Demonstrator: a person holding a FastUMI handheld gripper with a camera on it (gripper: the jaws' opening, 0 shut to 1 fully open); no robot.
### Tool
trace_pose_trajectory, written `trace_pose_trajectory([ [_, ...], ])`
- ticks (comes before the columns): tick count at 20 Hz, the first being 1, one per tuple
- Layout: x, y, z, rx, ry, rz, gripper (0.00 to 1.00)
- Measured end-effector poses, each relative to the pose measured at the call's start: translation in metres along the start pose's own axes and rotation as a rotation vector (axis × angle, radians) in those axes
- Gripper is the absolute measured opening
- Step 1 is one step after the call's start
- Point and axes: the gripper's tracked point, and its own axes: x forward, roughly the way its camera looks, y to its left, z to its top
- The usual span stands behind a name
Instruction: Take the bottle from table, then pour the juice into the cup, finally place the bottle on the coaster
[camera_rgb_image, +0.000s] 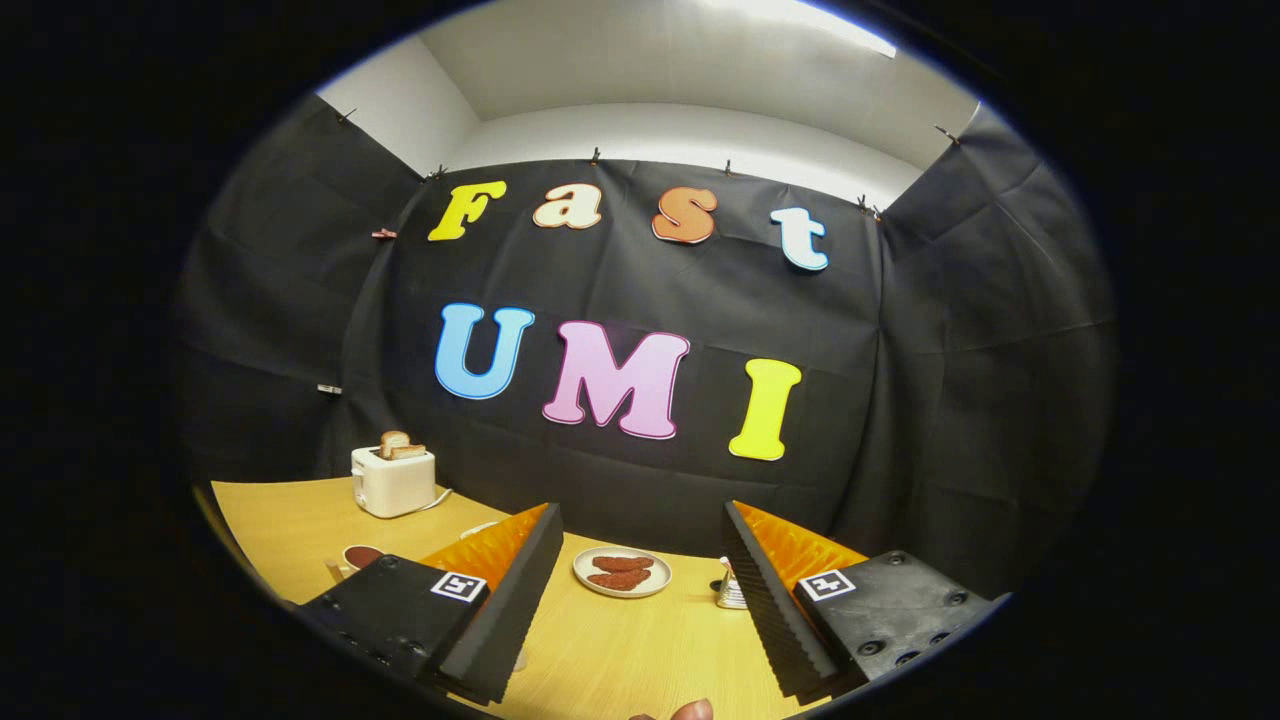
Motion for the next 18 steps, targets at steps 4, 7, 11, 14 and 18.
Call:
trace_pose_trajectory([
  [4, 0.001, -0.004, -0.002, 0.018, -0.003, -0.021, 0.97],
  [7, 0.001, 0.0, -0.007, 0.039, -0.015, -0.001, 0.97],
  [11, 0.003, 0.026, -0.029, 0.105, -0.006, 0.082, 0.97],
  [14, 0.005, 0.053, -0.057, 0.112, 0.008, 0.139, 0.97],
  [18, 0.006, 0.097, -0.108, 0.129, 0.053, 0.227, 0.97],
])
